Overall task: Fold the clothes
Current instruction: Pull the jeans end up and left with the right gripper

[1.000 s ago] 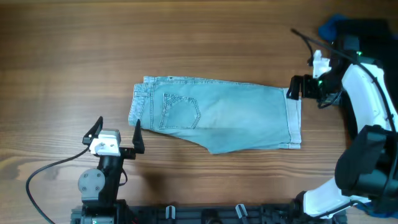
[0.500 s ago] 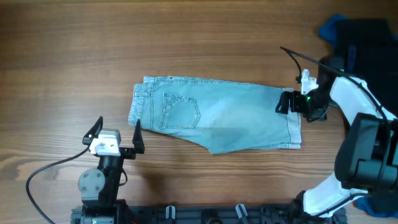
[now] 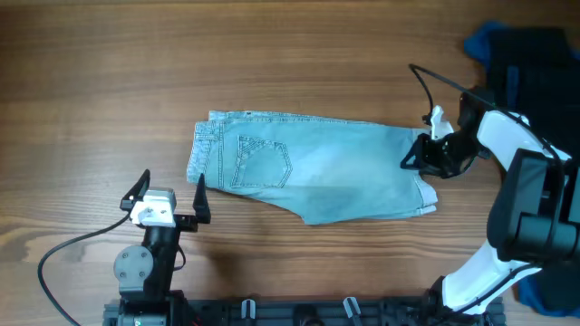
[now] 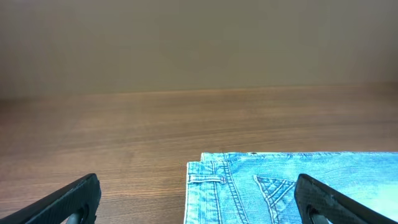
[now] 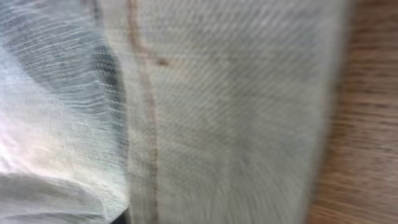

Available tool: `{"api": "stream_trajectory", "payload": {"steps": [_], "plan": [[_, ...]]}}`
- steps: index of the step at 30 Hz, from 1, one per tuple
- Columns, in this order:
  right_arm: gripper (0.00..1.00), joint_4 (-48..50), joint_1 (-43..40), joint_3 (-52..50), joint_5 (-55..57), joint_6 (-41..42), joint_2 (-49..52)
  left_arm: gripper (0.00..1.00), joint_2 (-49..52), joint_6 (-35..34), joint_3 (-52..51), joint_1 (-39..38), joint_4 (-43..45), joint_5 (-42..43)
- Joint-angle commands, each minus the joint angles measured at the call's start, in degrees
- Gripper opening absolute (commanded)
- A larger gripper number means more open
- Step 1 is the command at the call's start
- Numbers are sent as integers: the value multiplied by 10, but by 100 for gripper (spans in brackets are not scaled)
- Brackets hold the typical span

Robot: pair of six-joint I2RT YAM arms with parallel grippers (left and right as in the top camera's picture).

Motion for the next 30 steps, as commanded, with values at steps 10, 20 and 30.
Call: {"api": "stream_trajectory", "payload": {"steps": [10, 20, 30], "plan": [[4, -53, 5, 146, 57, 43, -33, 100, -3, -3, -3, -3, -2, -5], [4, -61, 153, 147, 186, 165, -46, 100, -3, -3, -3, -3, -2, -5], [4, -47, 333, 229, 51, 307, -51, 100, -3, -3, -3, -3, -2, -5]]}}
